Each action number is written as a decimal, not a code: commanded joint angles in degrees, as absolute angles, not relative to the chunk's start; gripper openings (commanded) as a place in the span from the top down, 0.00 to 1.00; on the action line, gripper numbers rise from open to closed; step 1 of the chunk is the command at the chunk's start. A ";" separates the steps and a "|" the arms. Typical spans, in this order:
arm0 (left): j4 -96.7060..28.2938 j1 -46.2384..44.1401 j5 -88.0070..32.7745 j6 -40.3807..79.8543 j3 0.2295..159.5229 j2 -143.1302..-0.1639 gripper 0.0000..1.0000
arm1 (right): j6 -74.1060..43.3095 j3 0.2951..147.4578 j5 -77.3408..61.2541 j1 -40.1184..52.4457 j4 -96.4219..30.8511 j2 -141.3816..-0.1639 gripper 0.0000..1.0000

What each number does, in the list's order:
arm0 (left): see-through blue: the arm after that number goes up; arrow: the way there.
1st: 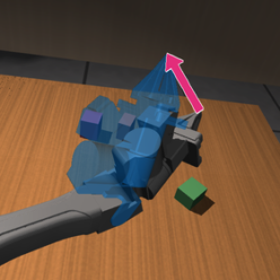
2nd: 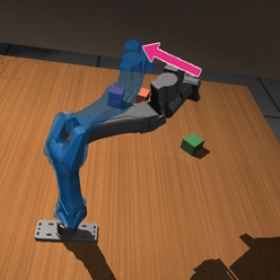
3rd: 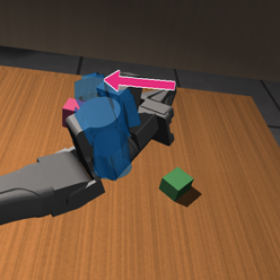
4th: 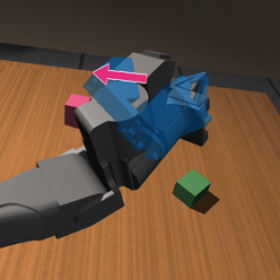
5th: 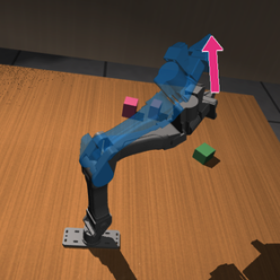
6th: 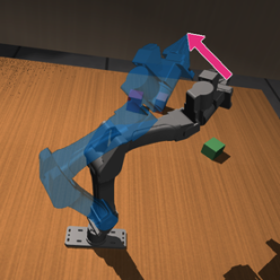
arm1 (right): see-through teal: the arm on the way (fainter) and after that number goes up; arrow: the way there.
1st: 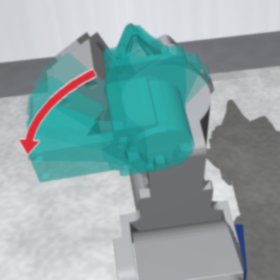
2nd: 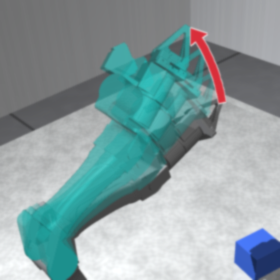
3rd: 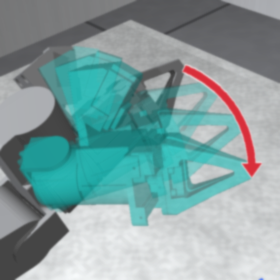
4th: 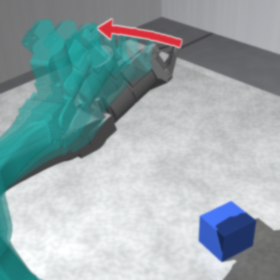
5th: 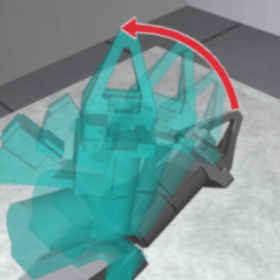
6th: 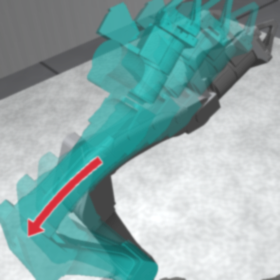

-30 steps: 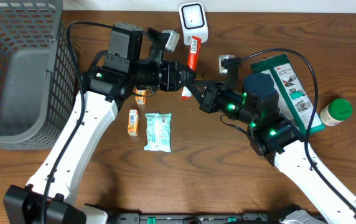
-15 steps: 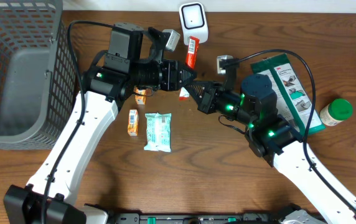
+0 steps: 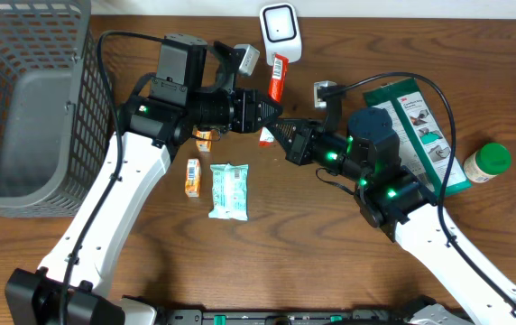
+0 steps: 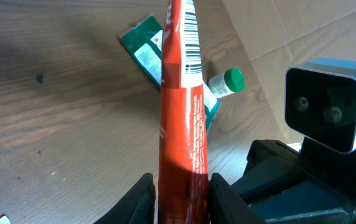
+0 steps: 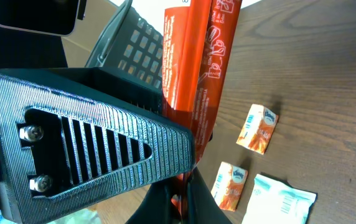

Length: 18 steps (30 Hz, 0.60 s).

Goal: Scan the item barcode
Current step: 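Release the red stick from the right gripper and pull it back right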

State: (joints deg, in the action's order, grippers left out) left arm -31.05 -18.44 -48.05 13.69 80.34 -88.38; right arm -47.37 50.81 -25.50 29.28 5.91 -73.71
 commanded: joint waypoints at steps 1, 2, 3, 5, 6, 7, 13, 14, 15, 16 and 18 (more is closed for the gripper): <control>-31.83 -18.72 -48.82 13.56 80.58 -87.55 0.69 | -48.23 50.98 -23.83 30.00 7.11 -73.84 0.99; -31.88 -18.72 -48.82 13.56 80.58 -87.55 0.66 | -48.23 50.98 -23.83 30.00 7.29 -73.84 0.99; -31.88 -18.72 -48.82 13.56 80.58 -87.55 0.65 | -48.23 50.98 -23.83 30.00 7.60 -73.84 0.99; -31.86 -18.72 -48.82 13.56 80.58 -87.55 0.65 | -48.23 50.98 -23.83 30.00 8.36 -73.84 0.99; -31.86 -18.72 -48.82 13.56 80.58 -87.55 0.65 | -48.38 50.98 -23.86 30.00 8.80 -73.84 0.99; -31.83 -18.72 -48.82 13.56 80.58 -87.55 0.65 | -48.75 50.98 -23.86 30.00 9.15 -73.84 0.99; -31.40 -18.72 -47.07 13.56 80.58 -87.55 0.92 | -49.28 50.98 -24.05 30.00 9.43 -73.84 0.99; -31.38 -18.72 -46.59 13.56 80.58 -87.55 0.92 | -49.28 50.98 -24.05 30.00 9.45 -73.84 0.99; -31.38 -18.72 -45.84 13.58 80.58 -87.55 0.92 | -49.28 50.98 -24.05 30.00 9.45 -73.84 0.99; -31.33 -18.72 -45.12 13.54 80.58 -87.55 0.92 | -49.28 50.98 -24.05 30.00 9.45 -73.84 0.99; -31.09 -18.72 -42.98 13.56 80.58 -87.55 0.92 | -49.23 50.98 -24.03 30.00 9.43 -73.84 0.99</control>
State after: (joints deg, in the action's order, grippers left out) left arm -30.65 -18.39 -46.72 13.87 80.38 -88.27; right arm -48.90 50.37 -25.21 29.28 8.05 -74.28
